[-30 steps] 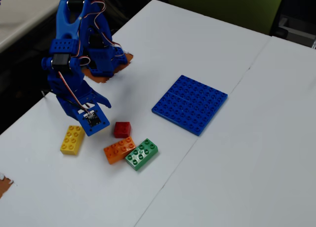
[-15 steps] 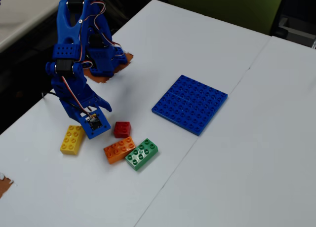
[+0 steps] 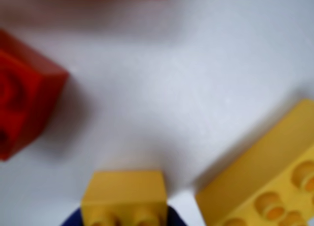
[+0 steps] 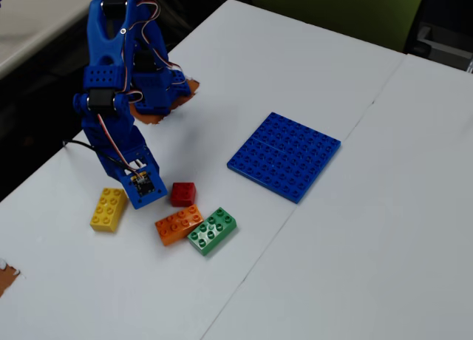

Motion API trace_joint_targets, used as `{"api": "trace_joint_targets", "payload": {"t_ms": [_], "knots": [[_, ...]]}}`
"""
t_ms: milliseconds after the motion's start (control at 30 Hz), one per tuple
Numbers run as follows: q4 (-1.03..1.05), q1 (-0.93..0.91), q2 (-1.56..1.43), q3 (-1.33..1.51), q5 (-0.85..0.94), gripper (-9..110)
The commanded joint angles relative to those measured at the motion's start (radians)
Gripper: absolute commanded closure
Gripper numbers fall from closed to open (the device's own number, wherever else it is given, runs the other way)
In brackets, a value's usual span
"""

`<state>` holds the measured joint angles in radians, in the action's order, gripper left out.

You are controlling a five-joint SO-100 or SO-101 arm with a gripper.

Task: Pick up the 2x2 yellow block and go up the 8x8 blue block.

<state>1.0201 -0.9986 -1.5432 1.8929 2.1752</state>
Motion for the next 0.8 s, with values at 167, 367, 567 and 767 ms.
{"api": "trace_joint_targets", "payload": {"t_ms": [167,367,567,767], "knots": [[0.268,0.057,-0.371,-0.005,0.011,95],[0.400,0.215,-0.652,0.011,-0.117,96],[0.448,0.387,-0.862,-0.049,-0.160,96],[0.442,0.592,-0.907,-0.201,-0.318,96]]}}
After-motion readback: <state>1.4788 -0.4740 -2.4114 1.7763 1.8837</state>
